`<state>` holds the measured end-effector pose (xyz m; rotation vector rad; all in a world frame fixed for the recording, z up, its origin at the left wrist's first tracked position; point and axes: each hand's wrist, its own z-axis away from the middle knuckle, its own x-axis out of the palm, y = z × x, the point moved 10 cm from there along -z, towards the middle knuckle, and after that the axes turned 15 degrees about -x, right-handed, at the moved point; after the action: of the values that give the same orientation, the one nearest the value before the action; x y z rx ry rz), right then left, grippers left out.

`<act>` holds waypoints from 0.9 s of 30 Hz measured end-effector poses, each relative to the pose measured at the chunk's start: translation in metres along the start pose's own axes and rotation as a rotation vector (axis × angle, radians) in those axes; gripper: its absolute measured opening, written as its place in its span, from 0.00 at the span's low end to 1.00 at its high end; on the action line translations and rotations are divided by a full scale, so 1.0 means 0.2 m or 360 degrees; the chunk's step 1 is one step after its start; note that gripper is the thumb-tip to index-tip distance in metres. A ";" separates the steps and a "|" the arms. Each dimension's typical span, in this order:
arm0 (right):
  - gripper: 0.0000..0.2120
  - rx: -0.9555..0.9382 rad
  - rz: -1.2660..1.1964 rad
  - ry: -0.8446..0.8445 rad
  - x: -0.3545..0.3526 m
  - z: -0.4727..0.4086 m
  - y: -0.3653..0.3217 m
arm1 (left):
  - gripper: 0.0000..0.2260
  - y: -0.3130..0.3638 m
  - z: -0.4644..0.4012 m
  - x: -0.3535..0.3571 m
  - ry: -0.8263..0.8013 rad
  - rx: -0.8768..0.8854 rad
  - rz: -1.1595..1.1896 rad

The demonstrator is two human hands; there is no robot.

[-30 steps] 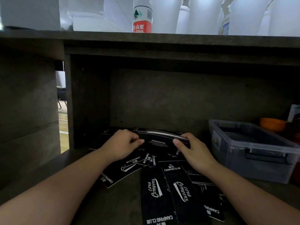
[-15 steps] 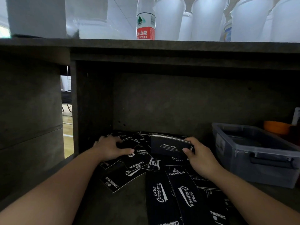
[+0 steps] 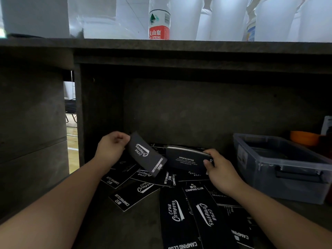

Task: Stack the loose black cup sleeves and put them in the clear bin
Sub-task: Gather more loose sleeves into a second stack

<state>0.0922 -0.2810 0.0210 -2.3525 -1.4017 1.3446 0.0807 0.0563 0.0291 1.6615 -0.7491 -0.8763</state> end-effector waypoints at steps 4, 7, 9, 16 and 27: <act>0.12 0.0034 -0.0033 0.0025 -0.01 0.00 0.01 | 0.06 0.00 0.01 0.03 -0.0126 -0.0070 0.0309; 0.11 0.0025 -0.0061 0.0032 -0.01 0.00 0.00 | 0.05 0.00 0.03 0.12 -0.0331 -0.0146 0.0357; 0.08 0.0029 -0.0090 0.0047 -0.01 0.01 -0.01 | 0.05 0.01 0.08 0.22 -0.0483 -0.0113 0.0173; 0.07 -0.0019 -0.0029 0.0058 -0.01 0.00 -0.04 | 0.03 0.08 0.26 0.41 -0.0723 0.0368 -0.0626; 0.08 -0.0040 0.0049 0.0052 -0.02 -0.01 -0.02 | 0.05 0.12 0.17 0.25 -0.0331 0.0321 -0.0380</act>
<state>0.0901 -0.2814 0.0259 -2.4104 -1.3875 1.2975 0.0783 -0.0078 0.0387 1.8846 -0.8123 -1.1876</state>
